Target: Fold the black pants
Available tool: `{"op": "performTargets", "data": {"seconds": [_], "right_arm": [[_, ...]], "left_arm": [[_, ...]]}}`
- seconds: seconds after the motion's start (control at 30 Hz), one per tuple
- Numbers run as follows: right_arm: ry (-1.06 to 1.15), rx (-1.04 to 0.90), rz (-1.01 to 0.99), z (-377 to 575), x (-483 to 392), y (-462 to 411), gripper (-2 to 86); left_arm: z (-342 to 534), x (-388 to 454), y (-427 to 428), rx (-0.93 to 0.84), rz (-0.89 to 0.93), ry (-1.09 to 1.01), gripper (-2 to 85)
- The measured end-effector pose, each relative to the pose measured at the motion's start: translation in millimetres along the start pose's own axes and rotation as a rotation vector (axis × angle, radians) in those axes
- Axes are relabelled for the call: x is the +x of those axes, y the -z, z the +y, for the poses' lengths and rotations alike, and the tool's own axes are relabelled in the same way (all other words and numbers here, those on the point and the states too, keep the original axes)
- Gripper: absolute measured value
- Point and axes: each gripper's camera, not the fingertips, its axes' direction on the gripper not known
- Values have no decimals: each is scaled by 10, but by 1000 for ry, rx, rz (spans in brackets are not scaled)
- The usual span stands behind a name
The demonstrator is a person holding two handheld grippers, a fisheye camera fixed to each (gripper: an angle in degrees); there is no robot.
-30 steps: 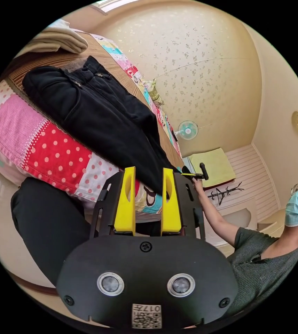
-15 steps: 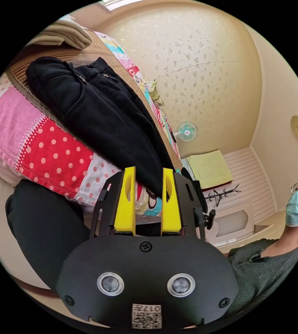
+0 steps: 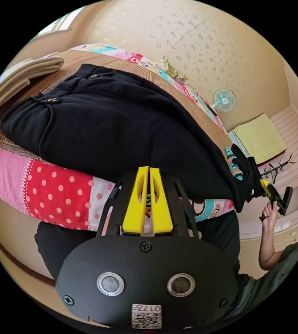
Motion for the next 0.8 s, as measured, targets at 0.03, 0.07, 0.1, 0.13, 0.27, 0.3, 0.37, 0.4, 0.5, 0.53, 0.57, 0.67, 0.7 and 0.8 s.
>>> {"op": "performTargets", "data": {"seconds": [0.03, 0.07, 0.1, 0.13, 0.27, 0.3, 0.37, 0.4, 0.5, 0.53, 0.57, 0.67, 0.7, 0.8], "right_arm": [[28, -6, -26, -79, -50, -65, 92], [72, -50, -86, -259, -139, -274, 99], [102, -121, -144, -460, -230, -570, 107], [125, -155, -167, -560, -293, -740, 112], [279, -318, -206, -1250, -1021, -2039, 119], [327, -317, -187, -1430, -1263, -2383, 115], [367, -349, -120, -1701, -1559, -2962, 112], [378, -389, -72, -1854, -1687, -3368, 112], [312, -621, -25, -2092, -1788, -4338, 98], [309, -652, 2, -2103, -1798, -4455, 83], [304, -665, 96, -2132, -1819, -4537, 54], [344, -422, 81, -2182, -2115, -3765, 40], [409, -299, 21, -2038, -2301, -3260, 37], [559, -179, -118, -1300, -2601, -2314, 31]], "left_arm": [[47, -58, -40, 20, 32, 21, -5], [48, -94, -60, 19, 52, 36, -6], [23, -160, -100, 2, 90, 57, -8], [-11, -207, -142, -22, 118, 67, -9], [-23, -149, -247, -44, 86, 56, -10], [-20, -75, -274, -46, 46, 37, -10], [-35, -8, -306, -57, 9, 27, -10], [-53, -1, -324, -63, 5, 28, -10], [-45, -72, -361, -51, 39, 44, -10], [-30, -120, -366, -44, 62, 61, -10], [-26, -138, -367, -42, 71, 67, -10], [-70, -73, -367, -61, 26, 43, -10], [-97, 20, -367, -70, -28, 9, -10], [-122, 175, -350, -69, -124, -30, -9]]}}
